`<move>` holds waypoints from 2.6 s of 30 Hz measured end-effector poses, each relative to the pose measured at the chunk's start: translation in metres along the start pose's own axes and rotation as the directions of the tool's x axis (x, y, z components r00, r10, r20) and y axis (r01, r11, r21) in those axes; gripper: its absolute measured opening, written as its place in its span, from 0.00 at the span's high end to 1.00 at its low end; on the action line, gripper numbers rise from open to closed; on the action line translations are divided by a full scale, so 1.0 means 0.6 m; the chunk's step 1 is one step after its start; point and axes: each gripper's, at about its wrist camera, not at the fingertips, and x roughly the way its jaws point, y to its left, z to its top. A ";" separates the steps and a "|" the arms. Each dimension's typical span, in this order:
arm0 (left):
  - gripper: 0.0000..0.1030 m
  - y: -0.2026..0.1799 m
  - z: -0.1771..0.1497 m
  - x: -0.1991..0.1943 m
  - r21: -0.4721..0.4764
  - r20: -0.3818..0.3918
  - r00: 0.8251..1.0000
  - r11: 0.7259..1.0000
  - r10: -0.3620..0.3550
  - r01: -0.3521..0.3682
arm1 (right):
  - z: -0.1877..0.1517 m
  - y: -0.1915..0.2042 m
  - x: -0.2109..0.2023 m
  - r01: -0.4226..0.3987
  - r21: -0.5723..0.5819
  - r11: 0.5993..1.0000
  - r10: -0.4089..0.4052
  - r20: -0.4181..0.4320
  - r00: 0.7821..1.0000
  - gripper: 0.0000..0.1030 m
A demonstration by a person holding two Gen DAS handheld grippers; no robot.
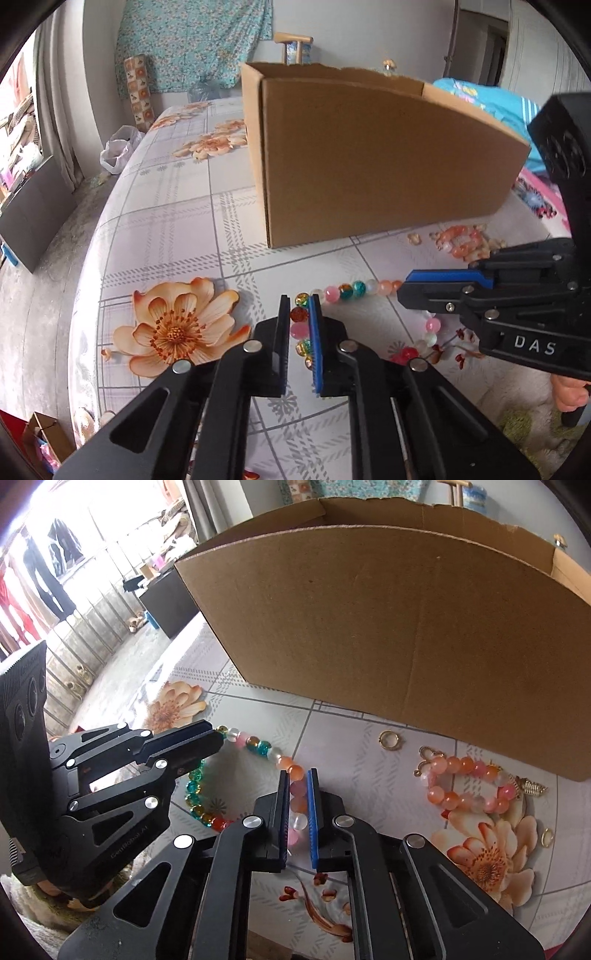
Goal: Organize jewelry
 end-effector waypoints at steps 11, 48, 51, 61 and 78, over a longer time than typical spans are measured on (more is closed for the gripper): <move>0.91 -0.020 0.027 -0.120 -0.004 0.171 0.983 0.998 -0.066 0.067 | -0.011 -0.011 -0.124 -0.015 -0.014 1.000 0.017 0.153 0.988 0.93; 0.90 -0.006 0.265 0.055 0.168 0.009 1.000 0.986 -0.002 0.001 | 0.237 -0.095 0.004 -0.038 0.041 0.998 0.039 -0.023 0.999 0.83; 0.90 0.001 0.267 0.048 0.139 0.027 0.999 0.990 -0.022 0.018 | 0.232 -0.099 -0.015 -0.004 0.038 0.999 0.003 0.018 1.000 0.78; 0.90 0.033 0.234 -0.047 0.032 0.140 0.987 0.997 -0.079 0.075 | 0.167 -0.124 -0.129 -0.103 0.105 0.989 0.082 0.186 0.979 0.72; 0.90 -0.046 0.099 -0.018 0.025 0.070 0.978 0.981 -0.195 0.194 | 0.043 -0.201 -0.095 -0.095 0.366 0.926 0.028 0.185 0.982 0.70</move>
